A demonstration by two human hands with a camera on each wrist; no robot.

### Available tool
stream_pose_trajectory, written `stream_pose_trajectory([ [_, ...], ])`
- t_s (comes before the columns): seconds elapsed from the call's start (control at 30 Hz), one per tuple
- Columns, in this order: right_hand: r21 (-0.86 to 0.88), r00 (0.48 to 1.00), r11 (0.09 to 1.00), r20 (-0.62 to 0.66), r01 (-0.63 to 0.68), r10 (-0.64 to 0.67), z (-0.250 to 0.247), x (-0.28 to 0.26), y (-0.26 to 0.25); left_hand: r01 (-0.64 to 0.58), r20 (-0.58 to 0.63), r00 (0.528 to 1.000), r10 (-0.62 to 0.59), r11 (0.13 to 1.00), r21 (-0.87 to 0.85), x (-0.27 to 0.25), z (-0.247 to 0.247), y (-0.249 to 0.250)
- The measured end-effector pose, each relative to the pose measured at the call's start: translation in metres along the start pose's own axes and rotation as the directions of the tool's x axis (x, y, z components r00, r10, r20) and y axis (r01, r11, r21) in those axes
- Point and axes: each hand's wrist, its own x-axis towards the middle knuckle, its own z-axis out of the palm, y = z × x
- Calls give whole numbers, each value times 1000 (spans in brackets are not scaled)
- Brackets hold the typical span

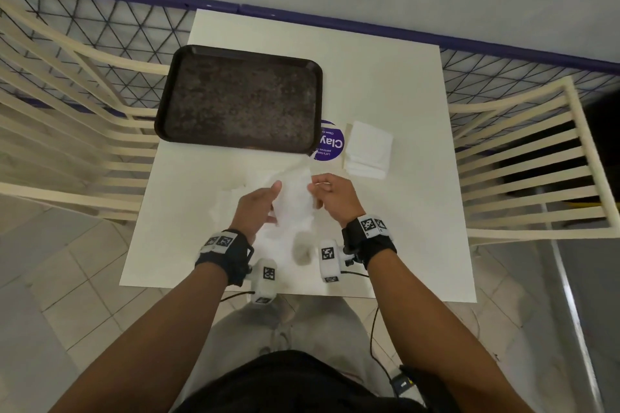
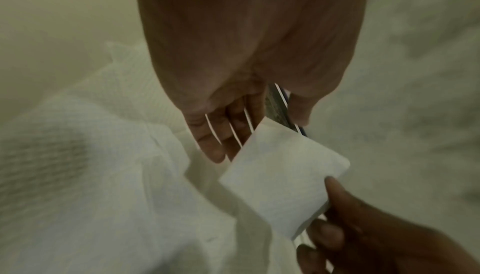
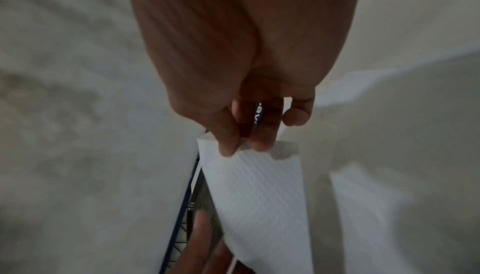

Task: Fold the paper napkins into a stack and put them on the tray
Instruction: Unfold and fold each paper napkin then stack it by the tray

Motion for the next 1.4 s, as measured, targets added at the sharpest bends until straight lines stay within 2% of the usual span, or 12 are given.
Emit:
stream_pose_trajectory([
  [0.1,0,998,999,43,-46,46,-1,-8,7,-78,-72,994,77,997,-15,8,-5,-6],
  [0.23,-26,990,993,72,-117,119,2,-9,8,-110,-106,988,113,993,29,9,-11,-6],
  [0.47,51,999,998,-18,-46,47,11,-4,5,-138,-81,987,136,990,-24,3,-17,-3],
  [0.57,80,998,995,-18,-52,54,11,-3,4,-136,-73,989,132,989,-53,1,-20,-1],
  [0.7,145,998,987,-1,-66,67,10,-4,2,-162,-66,984,163,987,13,5,-24,-1],
  [0.9,167,1000,986,5,-24,24,15,-3,1,-207,-54,977,206,978,-7,3,-23,7],
  [1.17,218,982,958,6,-185,188,16,1,-2,-155,-52,987,155,988,0,-3,-22,15],
  [1.23,155,987,974,9,-162,163,15,0,-3,-152,-56,987,151,988,-14,-4,-23,16],
  [1.33,32,999,998,9,-48,48,14,1,1,-157,-81,985,154,987,-32,-1,-23,14],
  [1.4,20,1000,1000,-4,-5,5,15,1,2,-181,-113,978,178,983,-13,3,-23,11],
])
